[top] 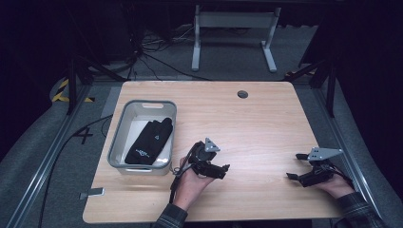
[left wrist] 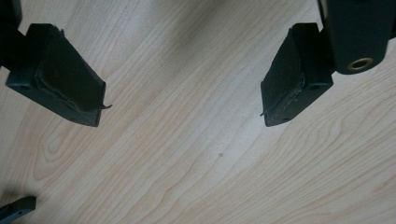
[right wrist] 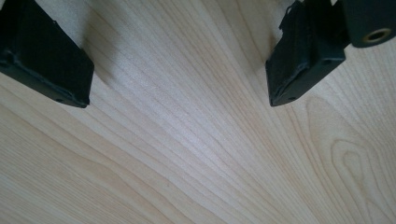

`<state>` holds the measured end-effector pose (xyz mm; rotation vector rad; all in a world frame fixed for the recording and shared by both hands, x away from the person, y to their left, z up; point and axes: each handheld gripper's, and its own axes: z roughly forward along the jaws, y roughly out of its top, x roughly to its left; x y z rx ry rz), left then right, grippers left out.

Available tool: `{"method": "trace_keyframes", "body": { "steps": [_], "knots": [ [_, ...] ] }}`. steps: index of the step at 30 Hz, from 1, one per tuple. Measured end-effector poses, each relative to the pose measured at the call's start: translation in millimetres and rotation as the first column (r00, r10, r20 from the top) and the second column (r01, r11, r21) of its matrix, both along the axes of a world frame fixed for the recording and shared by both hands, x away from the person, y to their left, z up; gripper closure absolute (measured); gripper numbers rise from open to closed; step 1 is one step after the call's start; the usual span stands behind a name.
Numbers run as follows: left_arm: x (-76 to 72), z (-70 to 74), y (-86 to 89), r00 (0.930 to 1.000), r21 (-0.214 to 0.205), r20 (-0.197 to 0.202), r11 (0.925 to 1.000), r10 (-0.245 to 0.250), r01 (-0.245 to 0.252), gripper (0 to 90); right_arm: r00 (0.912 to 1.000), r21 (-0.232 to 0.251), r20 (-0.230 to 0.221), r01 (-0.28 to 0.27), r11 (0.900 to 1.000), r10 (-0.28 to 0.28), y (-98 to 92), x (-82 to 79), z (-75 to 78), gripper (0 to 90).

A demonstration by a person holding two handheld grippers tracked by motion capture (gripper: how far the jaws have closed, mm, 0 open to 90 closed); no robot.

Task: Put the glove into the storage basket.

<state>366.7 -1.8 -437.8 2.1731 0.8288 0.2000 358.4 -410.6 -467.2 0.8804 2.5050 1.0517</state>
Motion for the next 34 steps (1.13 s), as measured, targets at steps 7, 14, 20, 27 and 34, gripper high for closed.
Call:
{"method": "trace_keyframes", "body": {
  "steps": [7, 14, 20, 27, 34],
  "knots": [
    [-4.5, -13.0, -18.9, 0.9990, 0.058, -0.012, 0.9973, -0.044, 0.045, 14.1, 1.0000, 0.001, -0.002, 0.000, 1.0000, 0.000, 0.1, 0.0, 0.0, 8.1],
    [-8.1, -22.0, -31.2, 0.9979, 0.104, 0.002, 0.9924, -0.065, 0.064, 12.2, 1.0000, 0.000, 0.001, -0.002, 1.0000, 0.002, 0.0, 0.2, 0.0, 8.0],
    [-9.7, -29.4, -37.4, 0.9982, 0.150, 0.007, 0.9871, -0.059, 0.057, 6.5, 1.0000, 0.000, 0.001, -0.005, 1.0000, 0.005, 0.1, 0.1, 0.0, 8.1],
    [-8.9, -37.4, -36.8, 0.9948, 0.108, 0.044, 0.9904, -0.091, 0.086, 0.0, 1.0000, 0.000, 0.001, -0.006, 1.0000, 0.006, 0.1, 0.1, 0.0, 8.1],
    [-8.2, -37.4, -36.7, 0.9941, 0.109, 0.047, 0.9898, -0.098, 0.092, 0.0, 1.0000, 0.000, 0.001, -0.006, 1.0000, 0.006, 0.1, 0.1, 0.0, 8.1]
  ]
}}
